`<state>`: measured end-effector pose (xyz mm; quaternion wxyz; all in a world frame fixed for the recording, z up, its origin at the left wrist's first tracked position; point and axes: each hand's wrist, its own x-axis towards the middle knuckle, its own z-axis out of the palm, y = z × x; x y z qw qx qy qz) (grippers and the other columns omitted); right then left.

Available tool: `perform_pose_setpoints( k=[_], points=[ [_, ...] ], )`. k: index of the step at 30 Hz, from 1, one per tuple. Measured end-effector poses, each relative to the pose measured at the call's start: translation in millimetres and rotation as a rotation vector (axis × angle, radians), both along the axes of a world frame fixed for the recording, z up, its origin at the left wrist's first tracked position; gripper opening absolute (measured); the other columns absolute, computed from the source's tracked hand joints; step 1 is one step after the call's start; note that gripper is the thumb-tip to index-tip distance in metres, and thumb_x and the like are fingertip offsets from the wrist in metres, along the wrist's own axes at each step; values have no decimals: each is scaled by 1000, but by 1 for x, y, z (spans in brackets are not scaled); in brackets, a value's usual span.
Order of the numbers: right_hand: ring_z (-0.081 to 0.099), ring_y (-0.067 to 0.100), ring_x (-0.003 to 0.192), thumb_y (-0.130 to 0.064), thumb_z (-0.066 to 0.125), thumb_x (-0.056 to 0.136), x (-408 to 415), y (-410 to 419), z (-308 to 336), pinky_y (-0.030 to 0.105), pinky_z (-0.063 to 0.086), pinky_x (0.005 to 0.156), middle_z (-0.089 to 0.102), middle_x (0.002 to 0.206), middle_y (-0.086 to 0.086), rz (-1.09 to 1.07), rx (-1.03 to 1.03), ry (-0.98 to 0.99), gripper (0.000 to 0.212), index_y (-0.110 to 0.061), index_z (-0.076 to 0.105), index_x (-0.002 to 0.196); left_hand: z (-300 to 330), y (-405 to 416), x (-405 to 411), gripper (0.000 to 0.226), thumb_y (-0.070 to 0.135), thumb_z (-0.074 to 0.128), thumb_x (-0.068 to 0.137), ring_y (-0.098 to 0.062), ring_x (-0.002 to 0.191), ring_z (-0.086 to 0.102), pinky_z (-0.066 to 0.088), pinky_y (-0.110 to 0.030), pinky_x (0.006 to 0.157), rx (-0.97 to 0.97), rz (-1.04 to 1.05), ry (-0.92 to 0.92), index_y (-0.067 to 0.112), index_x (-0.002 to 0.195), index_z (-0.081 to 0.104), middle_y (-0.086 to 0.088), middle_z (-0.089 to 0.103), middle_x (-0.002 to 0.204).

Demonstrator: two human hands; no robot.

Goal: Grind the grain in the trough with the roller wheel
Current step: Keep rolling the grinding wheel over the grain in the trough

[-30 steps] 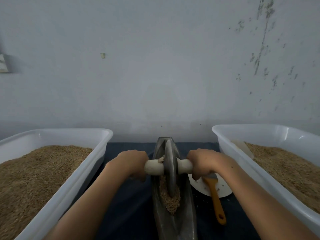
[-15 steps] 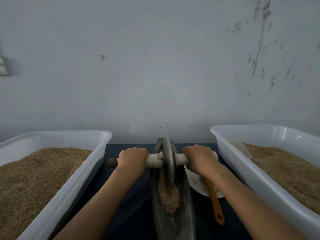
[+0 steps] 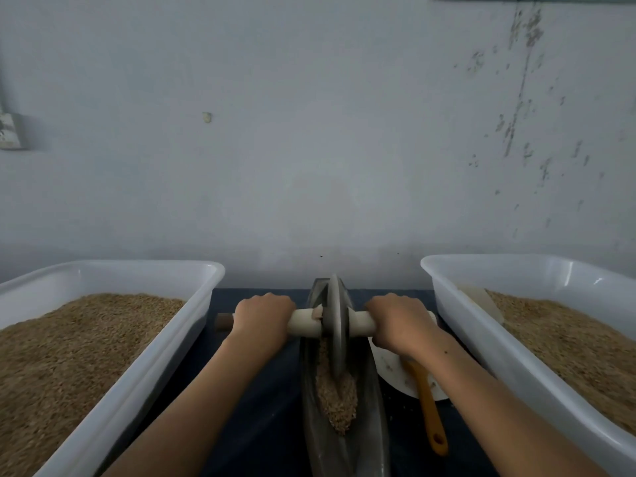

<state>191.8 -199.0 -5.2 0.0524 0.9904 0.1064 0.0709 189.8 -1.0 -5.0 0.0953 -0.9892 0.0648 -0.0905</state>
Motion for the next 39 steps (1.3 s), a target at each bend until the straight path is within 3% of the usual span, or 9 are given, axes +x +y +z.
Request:
perform_pose_setpoints(
  k=[3,5,13,17,22,25,33,39],
  points=[
    [62,20,90,-17,58,87,2,0,-4,29,37,70,66,101,2,-4,25,-59,20,-21,61,106,-1,-1,-2,30,22,59,88,-21,102,58,35,-30,74,-18,0,-60,22,118,55,-1,60,112],
    [62,20,90,-17,59,87,2,-1,-2,29,38,70,66,102,2,2,7,-29,22,-20,61,108,0,-1,-2,34,22,60,87,-22,103,58,36,-30,75,2,10,-4,21,120,54,-2,60,114],
    [60,18,88,-20,70,81,-7,-6,11,27,41,67,64,105,3,56,-19,272,37,-18,60,117,7,0,-9,50,31,73,78,-20,103,58,38,-30,74,73,34,250,19,123,52,-1,61,114],
    [60,20,86,-21,67,82,-3,-5,7,28,39,66,64,104,4,42,-5,185,34,-17,60,115,5,0,-6,43,27,69,82,-20,100,58,38,-30,74,50,34,173,18,121,53,-2,61,111],
    [61,21,92,-18,58,87,2,-1,-5,29,36,70,66,104,1,2,59,-85,19,-21,59,107,0,-2,-2,28,22,58,88,-21,101,58,36,-29,73,-25,38,-58,21,116,53,-1,59,111],
    [62,21,93,-18,58,88,3,-1,-6,30,37,72,66,105,2,-14,78,-79,19,-22,59,106,-1,-4,-2,27,22,57,89,-21,101,58,36,-29,73,-18,31,-92,23,116,53,0,60,111],
    [59,18,88,-20,70,81,-6,-5,10,27,41,69,64,108,5,32,-7,274,41,-16,58,121,10,3,-9,49,29,71,80,-19,103,59,41,-30,79,51,21,248,18,124,54,-2,61,114],
    [54,17,79,-21,67,82,-3,-3,7,27,36,64,63,104,3,14,-23,170,33,-17,59,115,6,1,-4,45,27,71,80,-20,100,59,41,-30,76,10,49,189,16,121,54,-3,61,111]
  ],
)
